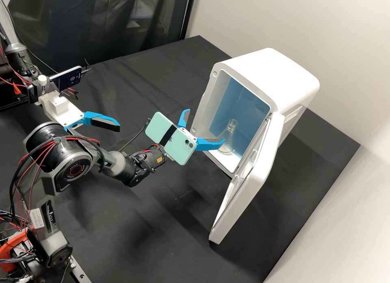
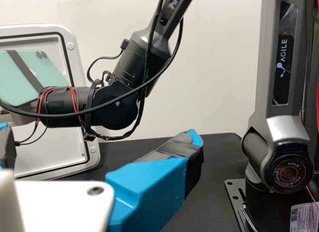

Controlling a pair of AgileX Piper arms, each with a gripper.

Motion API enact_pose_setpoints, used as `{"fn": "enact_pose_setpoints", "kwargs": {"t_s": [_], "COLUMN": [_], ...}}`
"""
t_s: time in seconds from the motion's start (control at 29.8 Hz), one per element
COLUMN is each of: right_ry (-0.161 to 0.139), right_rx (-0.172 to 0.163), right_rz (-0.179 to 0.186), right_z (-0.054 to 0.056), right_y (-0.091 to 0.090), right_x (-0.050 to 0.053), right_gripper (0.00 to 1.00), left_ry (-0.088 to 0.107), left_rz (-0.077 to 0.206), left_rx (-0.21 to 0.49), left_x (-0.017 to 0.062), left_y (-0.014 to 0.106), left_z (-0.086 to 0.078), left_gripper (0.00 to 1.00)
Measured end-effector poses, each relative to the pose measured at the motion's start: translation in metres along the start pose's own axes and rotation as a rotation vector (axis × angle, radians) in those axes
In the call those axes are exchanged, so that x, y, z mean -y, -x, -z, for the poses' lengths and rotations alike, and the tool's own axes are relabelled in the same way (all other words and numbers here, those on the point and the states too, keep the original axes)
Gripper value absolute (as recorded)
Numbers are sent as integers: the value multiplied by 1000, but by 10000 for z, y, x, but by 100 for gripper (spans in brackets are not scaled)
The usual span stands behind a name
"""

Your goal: Take the flask out of the incubator

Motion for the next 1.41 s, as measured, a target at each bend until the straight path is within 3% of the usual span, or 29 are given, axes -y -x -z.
{"fn": "enact_pose_setpoints", "kwargs": {"t_s": [0.37,0.47,0.54,0.67,0.77,0.91,0.94,1.21,1.41], "right_ry": [0,0,0,0,0,0,0,0,0], "right_rx": [0,0,0,0,0,0,0,0,0], "right_rz": [0,0,0,0,0,0,0,0,0], "right_z": [0,0,0,0,0,0,0,0,0], "right_y": [0,0,0,0,0,0,0,0,0], "right_x": [0,0,0,0,0,0,0,0,0], "right_gripper": [100,100,100,100,100,100,100,100,100], "left_ry": [0,-8,2,43,53,71,84,86,91], "left_rz": [-2,-6,-3,40,65,62,60,61,37], "left_rx": [-2,2,-9,-62,-89,-130,-139,-217,-262], "left_x": [-3,28,70,183,243,275,284,344,340], "left_y": [0,39,80,183,269,388,417,646,777], "left_z": [6,35,104,277,384,543,571,799,939], "left_gripper": [100,100,100,100,100,100,100,100,100]}}
